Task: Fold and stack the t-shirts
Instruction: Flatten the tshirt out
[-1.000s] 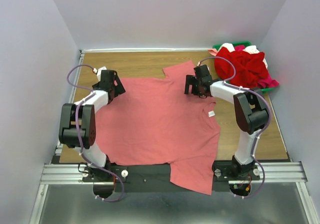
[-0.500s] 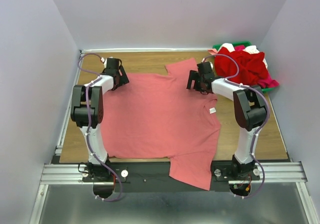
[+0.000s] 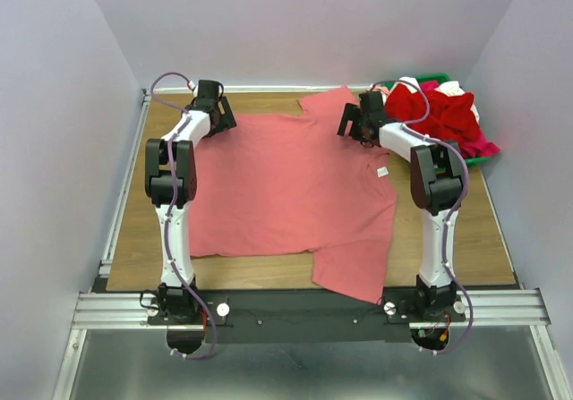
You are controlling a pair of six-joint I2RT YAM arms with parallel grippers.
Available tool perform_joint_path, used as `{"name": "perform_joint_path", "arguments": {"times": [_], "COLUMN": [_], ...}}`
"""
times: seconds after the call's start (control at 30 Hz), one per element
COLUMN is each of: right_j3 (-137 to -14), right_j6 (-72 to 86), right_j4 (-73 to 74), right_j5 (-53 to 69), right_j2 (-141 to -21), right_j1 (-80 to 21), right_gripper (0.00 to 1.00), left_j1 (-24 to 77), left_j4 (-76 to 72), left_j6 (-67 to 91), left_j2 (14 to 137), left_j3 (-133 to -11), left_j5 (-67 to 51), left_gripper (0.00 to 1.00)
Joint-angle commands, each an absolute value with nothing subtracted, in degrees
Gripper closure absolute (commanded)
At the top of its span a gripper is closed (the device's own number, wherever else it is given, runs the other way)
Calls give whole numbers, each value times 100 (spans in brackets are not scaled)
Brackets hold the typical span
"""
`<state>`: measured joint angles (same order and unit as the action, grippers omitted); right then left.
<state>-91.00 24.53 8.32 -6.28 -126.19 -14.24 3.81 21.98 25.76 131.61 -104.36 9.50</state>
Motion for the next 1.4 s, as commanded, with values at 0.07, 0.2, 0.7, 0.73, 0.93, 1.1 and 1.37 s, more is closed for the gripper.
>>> {"name": "perform_joint_path", "arguments": {"times": [0.07,0.2,0.7,0.73,0.93,1.1,1.37], "right_j3": [-9808,-9993,-7536,-7245,-4980,-3921,-3322], "right_j6": [2487,2470,2627,2671,3181,3401,3481], "right_j4": [1125,1134,1134,1108,941,853,870], "right_j5": [-44,-97,-176,-254,-316,-36,237], "right_j2": [-13464,-13526,-10594,-10330,-8168,-6717,-5801], "right_j1": [-1292,-1275,-1292,-1292,-1318,-1327,-1327], "right_gripper": [0,0,0,0,0,0,0], "left_j1": [352,343,448,483,1045,2248,4033], "left_j4": [3127,3199,2691,2594,1776,1687,1775], "left_j6": [2435,2364,2680,2750,3839,4869,6968], "left_j2": [14158,14511,11886,11282,9196,7605,5819], "left_j3": [-11889,-12471,-10586,-9721,-6214,-4458,-2629], "left_j5": [1046,1028,993,1002,1291,1652,1494], "left_gripper": [1,17,1,1,1,1,1]}}
